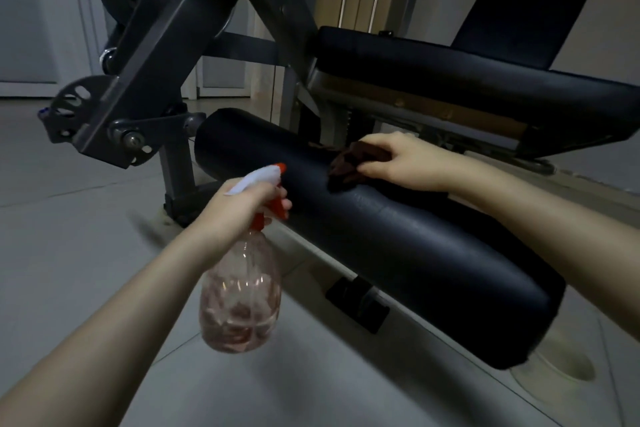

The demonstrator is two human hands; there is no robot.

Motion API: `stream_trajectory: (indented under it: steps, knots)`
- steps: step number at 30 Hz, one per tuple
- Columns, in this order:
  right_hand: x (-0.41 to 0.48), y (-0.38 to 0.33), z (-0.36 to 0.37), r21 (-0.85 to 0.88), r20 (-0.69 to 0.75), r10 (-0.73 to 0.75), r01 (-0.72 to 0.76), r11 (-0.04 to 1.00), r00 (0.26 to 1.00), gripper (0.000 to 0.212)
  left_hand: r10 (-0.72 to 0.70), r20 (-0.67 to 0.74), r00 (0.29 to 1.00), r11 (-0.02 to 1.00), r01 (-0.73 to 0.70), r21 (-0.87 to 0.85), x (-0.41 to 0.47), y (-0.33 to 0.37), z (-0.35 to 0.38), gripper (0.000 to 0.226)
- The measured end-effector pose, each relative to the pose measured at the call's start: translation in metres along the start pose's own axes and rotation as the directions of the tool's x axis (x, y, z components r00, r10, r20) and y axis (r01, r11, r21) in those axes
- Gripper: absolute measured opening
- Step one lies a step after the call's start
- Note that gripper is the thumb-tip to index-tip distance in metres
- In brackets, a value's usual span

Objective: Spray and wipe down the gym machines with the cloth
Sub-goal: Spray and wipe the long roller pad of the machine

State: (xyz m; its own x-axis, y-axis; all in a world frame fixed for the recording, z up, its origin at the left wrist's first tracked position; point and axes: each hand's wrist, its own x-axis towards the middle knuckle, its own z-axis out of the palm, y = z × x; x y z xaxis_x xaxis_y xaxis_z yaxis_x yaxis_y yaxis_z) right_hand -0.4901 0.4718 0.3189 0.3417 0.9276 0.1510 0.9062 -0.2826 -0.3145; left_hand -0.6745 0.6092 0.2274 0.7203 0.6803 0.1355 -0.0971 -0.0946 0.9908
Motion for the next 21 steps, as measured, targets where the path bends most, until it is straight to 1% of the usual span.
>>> stream_trajectory:
  steps: [1, 3, 6, 7, 8, 10, 11, 12, 14, 16, 17, 19, 21]
  knots:
    - [-0.004, 0.001, -0.001, -0.001, -0.009, 0.004, -0.004, 1.000, 1.000, 0.022, -0.001, 0.052, 0.999, 1.000, 0.000, 0.020, -0.001, -0.002, -0.001, 0.013]
    - [0.005, -0.002, 0.001, -0.039, -0.030, 0.003, -0.004, 0.999, 1.000, 0.019, -0.012, 0.113, 0.993, 0.997, 0.003, 0.081, 0.003, -0.002, 0.002, 0.012]
    - [0.029, -0.015, 0.009, -0.062, -0.051, 0.007, -0.011, 0.998, 0.999, 0.021, -0.088, 0.126, 0.988, 0.988, 0.070, 0.140, 0.013, -0.007, 0.008, 0.038]
    - [0.033, -0.016, 0.011, -0.047, -0.049, 0.014, -0.016, 0.999, 0.999, 0.021, -0.110, 0.110, 0.988, 0.985, 0.093, 0.149, 0.021, -0.012, 0.009, 0.040]
    - [0.032, -0.014, 0.010, -0.038, -0.044, 0.014, -0.015, 0.999, 0.999, 0.019, -0.122, 0.092, 0.988, 0.986, 0.109, 0.128, 0.025, -0.014, 0.010, 0.037]
    - [0.014, -0.009, 0.006, -0.034, -0.026, 0.009, -0.009, 0.999, 1.000, 0.014, -0.119, 0.074, 0.990, 0.992, 0.115, 0.057, 0.028, -0.018, 0.009, 0.022]
    - [0.001, -0.005, 0.002, -0.038, -0.019, 0.004, -0.004, 0.999, 1.000, 0.014, -0.095, 0.103, 0.990, 0.995, 0.091, 0.041, 0.025, -0.019, 0.009, 0.018]
    - [-0.013, -0.002, -0.002, -0.055, -0.021, -0.006, 0.004, 0.999, 1.000, 0.018, -0.090, 0.101, 0.991, 0.995, 0.086, 0.043, 0.022, -0.016, 0.011, 0.020]
    - [-0.043, 0.003, -0.009, -0.092, -0.026, -0.014, 0.012, 0.996, 1.000, 0.026, -0.020, 0.091, 0.996, 0.998, 0.015, 0.062, 0.007, -0.009, 0.014, 0.019]
    - [-0.067, 0.007, -0.013, -0.088, -0.011, 0.006, -0.007, 0.996, 1.000, 0.032, 0.026, 0.109, 0.994, 0.997, -0.033, 0.066, 0.001, -0.008, 0.016, 0.007]
    - [-0.073, 0.008, -0.013, -0.090, -0.017, 0.019, -0.021, 0.996, 1.000, 0.034, -0.014, 0.117, 0.993, 0.998, 0.007, 0.064, 0.005, -0.011, 0.016, 0.004]
    - [-0.069, 0.007, -0.008, -0.114, -0.066, 0.026, -0.033, 0.993, 0.998, 0.034, -0.098, 0.109, 0.989, 0.994, 0.093, 0.052, 0.018, -0.022, 0.012, 0.009]
    - [-0.050, 0.000, -0.002, -0.136, -0.099, 0.028, -0.042, 0.990, 0.995, 0.035, -0.153, 0.100, 0.983, 0.988, 0.154, 0.003, 0.044, -0.050, 0.001, 0.012]
